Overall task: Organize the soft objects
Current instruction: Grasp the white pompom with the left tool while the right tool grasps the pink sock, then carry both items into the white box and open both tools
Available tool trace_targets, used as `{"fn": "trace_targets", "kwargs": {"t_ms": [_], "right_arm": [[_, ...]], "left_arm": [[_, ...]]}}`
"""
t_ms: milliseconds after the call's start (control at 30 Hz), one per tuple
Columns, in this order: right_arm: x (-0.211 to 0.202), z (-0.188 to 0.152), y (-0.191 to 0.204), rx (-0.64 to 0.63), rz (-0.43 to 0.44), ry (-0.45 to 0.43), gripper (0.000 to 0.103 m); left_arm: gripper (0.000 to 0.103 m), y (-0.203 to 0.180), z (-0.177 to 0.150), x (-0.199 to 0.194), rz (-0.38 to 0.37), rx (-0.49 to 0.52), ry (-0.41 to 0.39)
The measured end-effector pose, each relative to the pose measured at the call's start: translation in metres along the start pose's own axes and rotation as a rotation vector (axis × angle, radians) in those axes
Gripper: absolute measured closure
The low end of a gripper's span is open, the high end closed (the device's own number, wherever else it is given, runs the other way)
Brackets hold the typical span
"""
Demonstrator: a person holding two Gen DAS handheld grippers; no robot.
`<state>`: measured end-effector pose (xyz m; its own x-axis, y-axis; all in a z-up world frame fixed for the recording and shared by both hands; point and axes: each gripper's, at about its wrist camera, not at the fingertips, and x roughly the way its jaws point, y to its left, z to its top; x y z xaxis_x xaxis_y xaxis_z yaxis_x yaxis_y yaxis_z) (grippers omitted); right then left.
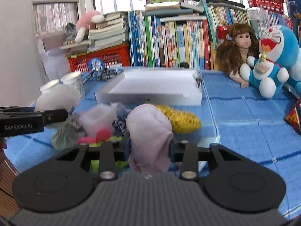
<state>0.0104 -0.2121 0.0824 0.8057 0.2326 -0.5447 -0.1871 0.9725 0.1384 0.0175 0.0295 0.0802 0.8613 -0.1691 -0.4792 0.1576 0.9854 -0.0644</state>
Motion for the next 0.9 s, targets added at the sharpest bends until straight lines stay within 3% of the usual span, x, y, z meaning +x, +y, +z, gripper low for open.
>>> {"fn": "trace_targets", "kwargs": {"t_ms": [233, 400, 667, 900], "right_arm": [[-0.004, 0.039, -0.012, 0.032, 0.015, -0.050, 0.061], [0.010, 0.071, -0.019, 0.009, 0.002, -0.073, 0.061], [0.079, 0.115, -0.042, 0.024, -0.013, -0.005, 0.061], [0.139, 0.124, -0.051, -0.002, -0.050, 0.058, 0.061]], "left_arm": [[0.046, 0.010, 0.047, 0.021, -0.020, -0.031, -0.022], [0.046, 0.012, 0.076, 0.058, -0.052, -0.072, 0.025], [0.046, 0.014, 0.112, 0.138, -0.036, -0.143, 0.073], [0.046, 0.022, 0.104, 0.204, 0.032, -0.139, 0.158]]}}
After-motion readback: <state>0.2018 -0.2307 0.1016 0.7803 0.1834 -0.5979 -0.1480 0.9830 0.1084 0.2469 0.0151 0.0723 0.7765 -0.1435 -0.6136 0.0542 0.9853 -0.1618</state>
